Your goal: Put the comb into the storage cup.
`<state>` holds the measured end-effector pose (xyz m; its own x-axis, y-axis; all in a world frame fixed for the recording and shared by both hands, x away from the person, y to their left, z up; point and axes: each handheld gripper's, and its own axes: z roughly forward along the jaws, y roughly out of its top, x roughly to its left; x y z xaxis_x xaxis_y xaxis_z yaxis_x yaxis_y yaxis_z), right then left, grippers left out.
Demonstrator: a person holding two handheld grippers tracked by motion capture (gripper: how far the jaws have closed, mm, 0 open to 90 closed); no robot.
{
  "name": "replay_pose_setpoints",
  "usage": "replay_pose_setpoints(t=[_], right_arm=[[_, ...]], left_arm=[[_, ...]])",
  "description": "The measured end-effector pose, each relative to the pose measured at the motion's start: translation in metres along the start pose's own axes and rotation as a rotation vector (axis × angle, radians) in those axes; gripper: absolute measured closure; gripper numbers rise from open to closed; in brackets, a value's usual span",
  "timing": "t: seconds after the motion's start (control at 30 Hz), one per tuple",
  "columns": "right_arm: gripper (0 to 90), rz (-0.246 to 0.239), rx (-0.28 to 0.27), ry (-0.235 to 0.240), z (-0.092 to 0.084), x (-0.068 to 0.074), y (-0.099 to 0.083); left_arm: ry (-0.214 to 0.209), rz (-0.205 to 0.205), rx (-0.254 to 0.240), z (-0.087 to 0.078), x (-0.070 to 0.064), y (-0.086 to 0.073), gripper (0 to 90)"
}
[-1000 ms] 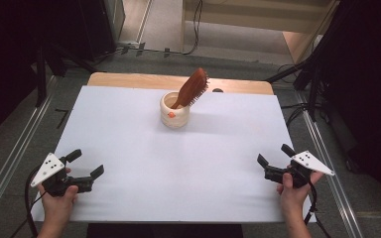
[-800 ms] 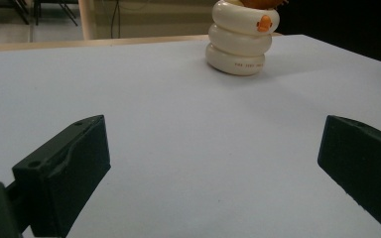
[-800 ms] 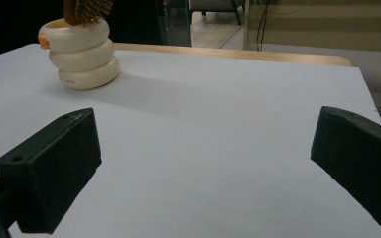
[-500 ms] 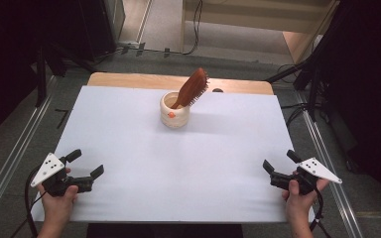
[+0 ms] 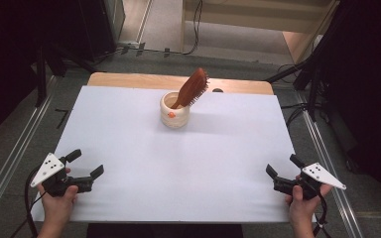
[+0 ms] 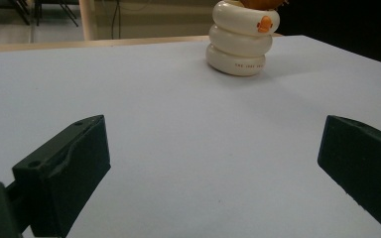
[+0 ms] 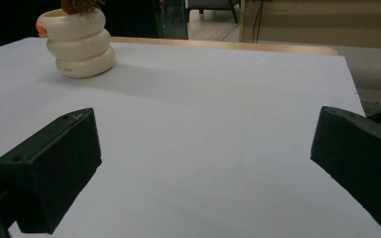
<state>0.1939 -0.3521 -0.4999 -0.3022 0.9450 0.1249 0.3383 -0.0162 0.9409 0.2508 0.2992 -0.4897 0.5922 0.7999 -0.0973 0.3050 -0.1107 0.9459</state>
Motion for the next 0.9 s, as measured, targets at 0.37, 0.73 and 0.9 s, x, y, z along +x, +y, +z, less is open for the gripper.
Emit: replay_pose_setpoints(t=[0.37,0.73,0.9], right_arm=[[0.0,0.011,0.004,0.006,-0.009,-0.004,-0.008],[0.0,-0.022,0.021,0.034,-0.005,0.0,-0.014],[0.0,-0.03,0.011,0.034,-0.005,0.0,-0.015]], left_arm=[[0.001,0.002,-0.001,0.0,0.0,0.0,0.0],[-0.002,0.004,-0.002,0.0,0.0,0.0,0.0],[0.001,0.005,-0.002,0.0,0.0,0.0,0.1]])
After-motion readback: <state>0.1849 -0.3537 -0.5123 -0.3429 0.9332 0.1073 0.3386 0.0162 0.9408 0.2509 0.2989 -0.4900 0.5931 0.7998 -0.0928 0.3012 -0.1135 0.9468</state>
